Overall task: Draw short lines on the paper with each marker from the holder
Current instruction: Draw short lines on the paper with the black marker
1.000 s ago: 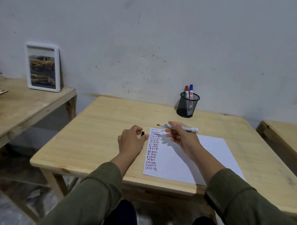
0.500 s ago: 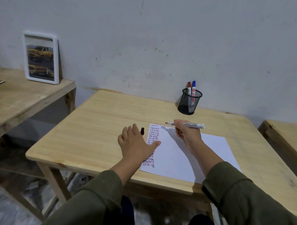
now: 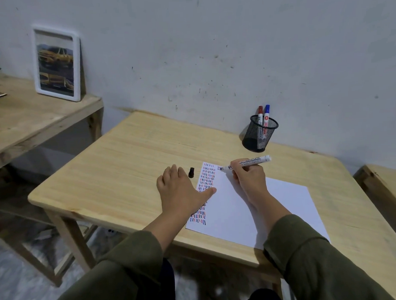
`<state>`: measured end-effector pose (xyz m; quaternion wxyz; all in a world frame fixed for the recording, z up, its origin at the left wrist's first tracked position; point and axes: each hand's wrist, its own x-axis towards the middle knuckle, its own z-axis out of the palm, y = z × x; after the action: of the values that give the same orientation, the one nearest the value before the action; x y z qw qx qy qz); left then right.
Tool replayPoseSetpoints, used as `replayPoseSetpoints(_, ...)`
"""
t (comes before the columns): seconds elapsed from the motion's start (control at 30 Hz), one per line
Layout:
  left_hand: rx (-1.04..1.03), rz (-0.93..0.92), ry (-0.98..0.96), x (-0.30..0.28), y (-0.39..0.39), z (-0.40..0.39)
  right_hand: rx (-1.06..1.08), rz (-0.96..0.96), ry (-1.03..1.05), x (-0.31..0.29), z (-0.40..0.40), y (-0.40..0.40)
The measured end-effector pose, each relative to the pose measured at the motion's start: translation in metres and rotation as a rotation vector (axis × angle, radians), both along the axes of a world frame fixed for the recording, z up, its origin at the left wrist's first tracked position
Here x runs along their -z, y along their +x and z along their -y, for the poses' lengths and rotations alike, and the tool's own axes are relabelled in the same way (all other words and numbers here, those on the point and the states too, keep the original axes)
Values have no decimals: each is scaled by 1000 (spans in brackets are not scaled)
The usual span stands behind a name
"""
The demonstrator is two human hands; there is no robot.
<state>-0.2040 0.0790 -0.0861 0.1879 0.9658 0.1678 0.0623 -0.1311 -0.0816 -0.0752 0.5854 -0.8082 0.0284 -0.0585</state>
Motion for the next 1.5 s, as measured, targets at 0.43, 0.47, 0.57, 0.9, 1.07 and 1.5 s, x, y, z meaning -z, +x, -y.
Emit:
replayPoseSetpoints(0.43, 1, 2, -4, -4, -3, 1, -9, 22, -2, 1, -1, 0)
replayPoseSetpoints(0.47, 2, 2, -5, -4, -3, 1, -11, 23, -5, 1, -1, 0)
replayPoseSetpoints(0.57, 1, 7, -7, -3, -2, 1, -7, 18, -17, 1, 0, 1)
replayPoseSetpoints(0.9, 25, 86, -105, -1, 0, -1, -1, 45, 105, -1, 1, -2)
replayPoseSetpoints(1.07, 57, 249, -194, -2, 6, -3, -60, 26, 341, -11, 6, -8)
replayPoseSetpoints(1.5, -72, 424, -946, -65, 45, 23, -143, 94, 431, -62, 24, -37)
